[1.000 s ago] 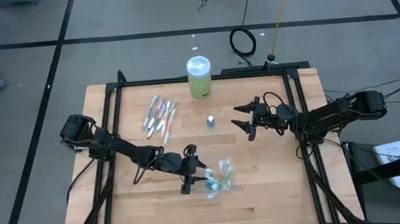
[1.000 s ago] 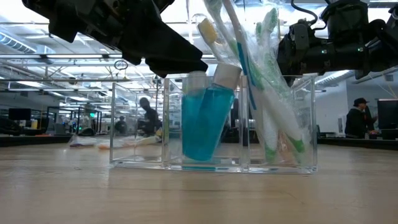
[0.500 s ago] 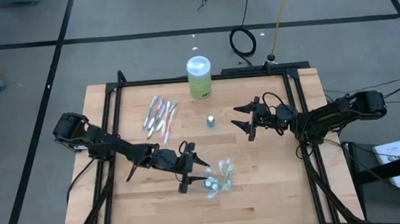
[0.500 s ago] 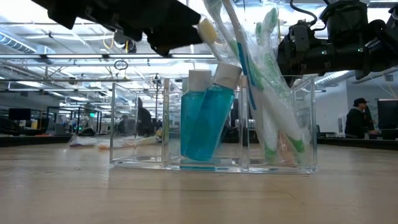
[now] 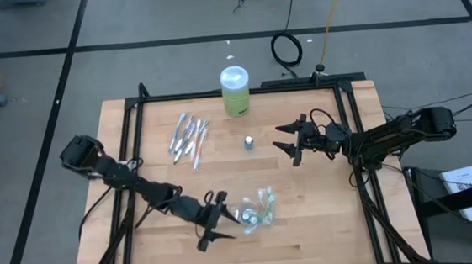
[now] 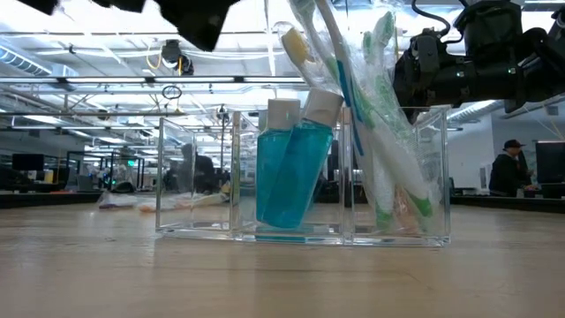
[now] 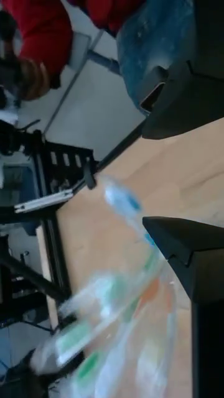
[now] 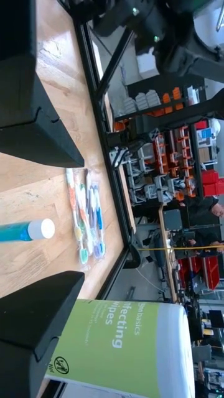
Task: Pick & Place toothbrushing station
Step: Adjust the mouthwashes, then put the mouthwash into the transparent organizer
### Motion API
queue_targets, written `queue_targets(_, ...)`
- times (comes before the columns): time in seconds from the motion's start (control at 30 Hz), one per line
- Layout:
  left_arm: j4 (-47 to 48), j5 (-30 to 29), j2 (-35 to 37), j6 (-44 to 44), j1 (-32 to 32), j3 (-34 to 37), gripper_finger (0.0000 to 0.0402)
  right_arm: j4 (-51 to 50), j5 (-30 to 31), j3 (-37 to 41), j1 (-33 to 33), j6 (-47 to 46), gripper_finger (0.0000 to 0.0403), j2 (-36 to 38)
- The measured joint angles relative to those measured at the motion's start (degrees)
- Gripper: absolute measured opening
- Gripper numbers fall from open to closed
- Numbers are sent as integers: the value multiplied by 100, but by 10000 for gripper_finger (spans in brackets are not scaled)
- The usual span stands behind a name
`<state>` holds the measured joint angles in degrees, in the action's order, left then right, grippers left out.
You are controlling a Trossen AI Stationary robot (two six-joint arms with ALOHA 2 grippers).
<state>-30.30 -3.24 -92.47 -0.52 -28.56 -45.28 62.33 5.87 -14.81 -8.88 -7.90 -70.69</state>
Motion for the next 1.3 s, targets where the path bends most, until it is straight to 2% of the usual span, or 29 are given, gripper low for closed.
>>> queue_targets(0.17, -122, -694, -388, -343, -221, 0, 214, 0, -1, 0, 0, 0, 279, -1)
queue_targets(0.5, -2075, -470, -1731, -774, -134, 0, 196, 15, -11, 2, 4, 2, 279, -1)
queue_targets(0.8, -2104, -630, -1816, -1148, 173, -2, 198, 44, -7, 2, 7, 4, 279, 2)
queue_targets(0.93, -2053, -519, -1811, -1216, 241, -4, 198, 44, -13, 1, 7, 2, 279, 0)
queue_targets(1.3, -1987, -413, -1520, -673, -9, -4, 198, 44, -11, 2, 143, 129, 279, 2)
